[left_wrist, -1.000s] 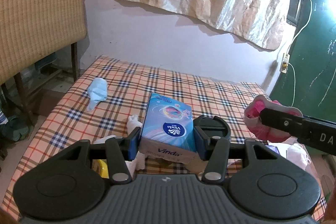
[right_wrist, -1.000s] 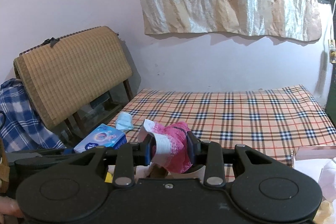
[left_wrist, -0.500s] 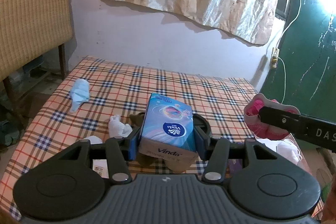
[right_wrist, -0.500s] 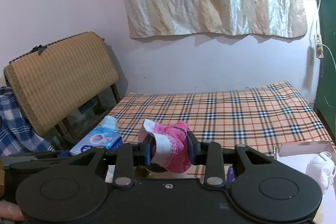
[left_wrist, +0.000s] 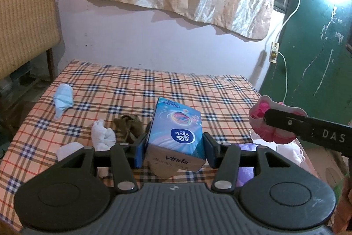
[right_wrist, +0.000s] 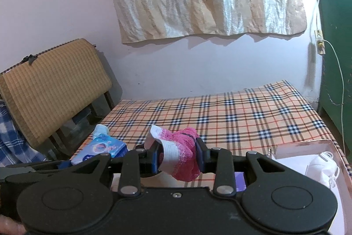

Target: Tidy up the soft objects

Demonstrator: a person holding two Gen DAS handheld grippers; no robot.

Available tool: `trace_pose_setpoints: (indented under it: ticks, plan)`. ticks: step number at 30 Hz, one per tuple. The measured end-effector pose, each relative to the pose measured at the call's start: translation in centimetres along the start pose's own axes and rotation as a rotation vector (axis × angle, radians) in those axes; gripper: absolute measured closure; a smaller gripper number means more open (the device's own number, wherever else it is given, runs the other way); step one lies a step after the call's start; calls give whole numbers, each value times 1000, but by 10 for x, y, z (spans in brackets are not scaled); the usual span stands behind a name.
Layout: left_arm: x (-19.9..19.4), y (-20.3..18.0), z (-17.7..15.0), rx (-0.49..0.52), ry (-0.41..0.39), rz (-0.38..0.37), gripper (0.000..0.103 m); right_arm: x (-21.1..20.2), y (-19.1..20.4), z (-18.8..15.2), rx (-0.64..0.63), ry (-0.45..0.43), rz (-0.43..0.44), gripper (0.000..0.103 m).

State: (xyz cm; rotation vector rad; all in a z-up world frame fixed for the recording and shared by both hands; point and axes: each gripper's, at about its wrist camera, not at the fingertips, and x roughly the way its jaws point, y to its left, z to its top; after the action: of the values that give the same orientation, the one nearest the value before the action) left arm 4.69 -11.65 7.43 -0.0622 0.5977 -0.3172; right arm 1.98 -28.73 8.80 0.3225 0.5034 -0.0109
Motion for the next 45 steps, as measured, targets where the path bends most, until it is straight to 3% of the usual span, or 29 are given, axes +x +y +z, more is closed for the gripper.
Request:
trace_pose_setpoints:
  ticks: [26, 45]
  plan:
    - [17, -59, -15, 77, 40, -115, 50, -30, -62, -10, 77, -15, -97, 63]
    - [44, -127, -36, 182, 112, -237, 50, -62, -138, -29, 169, -14, -232, 63]
